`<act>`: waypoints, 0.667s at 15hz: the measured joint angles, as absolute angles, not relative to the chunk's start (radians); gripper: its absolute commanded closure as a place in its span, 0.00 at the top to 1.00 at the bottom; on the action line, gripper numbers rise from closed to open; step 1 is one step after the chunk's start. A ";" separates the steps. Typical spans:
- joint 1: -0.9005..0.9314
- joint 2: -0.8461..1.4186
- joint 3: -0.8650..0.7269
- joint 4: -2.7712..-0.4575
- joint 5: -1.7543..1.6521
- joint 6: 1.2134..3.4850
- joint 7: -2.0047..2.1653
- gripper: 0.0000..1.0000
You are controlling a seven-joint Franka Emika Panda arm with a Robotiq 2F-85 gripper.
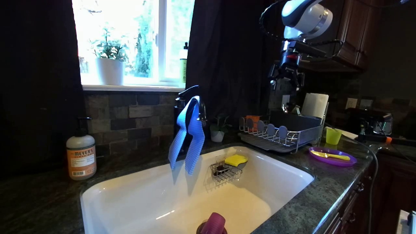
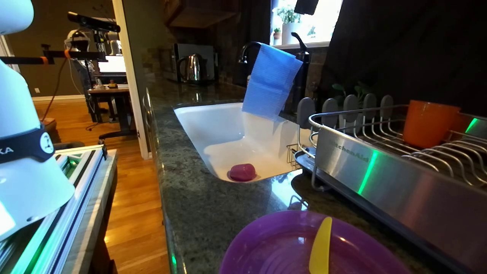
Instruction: Put the orange cup inside the sink
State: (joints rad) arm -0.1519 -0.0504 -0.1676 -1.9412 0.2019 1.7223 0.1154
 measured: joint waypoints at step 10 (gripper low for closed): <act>-0.206 0.223 -0.191 -1.626 0.202 1.374 -0.363 1.00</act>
